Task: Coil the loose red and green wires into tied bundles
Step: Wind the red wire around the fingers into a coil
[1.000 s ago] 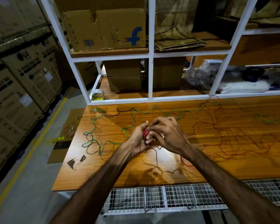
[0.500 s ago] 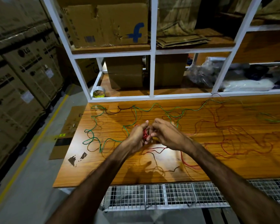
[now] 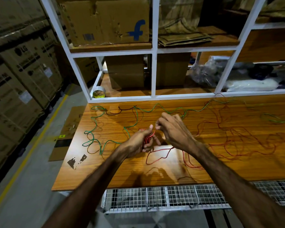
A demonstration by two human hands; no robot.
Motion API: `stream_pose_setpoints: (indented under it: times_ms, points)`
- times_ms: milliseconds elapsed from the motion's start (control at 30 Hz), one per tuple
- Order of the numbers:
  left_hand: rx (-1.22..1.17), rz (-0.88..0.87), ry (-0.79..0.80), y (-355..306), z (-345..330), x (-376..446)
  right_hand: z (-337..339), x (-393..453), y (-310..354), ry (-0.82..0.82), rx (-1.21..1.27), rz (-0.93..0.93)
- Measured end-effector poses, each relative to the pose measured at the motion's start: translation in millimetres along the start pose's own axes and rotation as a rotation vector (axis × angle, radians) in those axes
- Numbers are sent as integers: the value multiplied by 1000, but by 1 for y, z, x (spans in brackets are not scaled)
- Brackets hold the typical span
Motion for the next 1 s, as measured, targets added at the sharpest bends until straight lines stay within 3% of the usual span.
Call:
stream_pose_setpoints:
  times_ms: [167, 300, 400, 533, 667, 867, 1000]
  points:
    - [-167, 65, 296, -6, -3, -11, -5, 6, -5, -16, 34, -5]
    - [-401, 27, 512, -14, -10, -22, -5, 11, -1, -46, 243, -29]
    - [-477, -40, 616, -17, -16, -25, -4, 16, 6, -97, 434, -31]
    - [-662, -167, 687, -30, -11, -27, -17, 4, 14, -102, 512, -107]
    - [-813, -305, 458, -46, 0, -21, -36, -7, 20, -1, 587, -237]
    - [-897, -422, -82, -56, 15, -4, -41, -5, 23, 233, 687, -287]
    - [-536, -429, -389, -46, 20, 10, -37, 0, 22, 329, 610, -269]
Point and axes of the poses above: each hand's wrist, its own x-axis towards the middle knuckle, its own z-axis out of the back of the hand, y = z × x, the point moved 1 cm from there along x, towards the middle knuckle, and after that the axes turned 4 degrees about z, right-handed, at the moved point
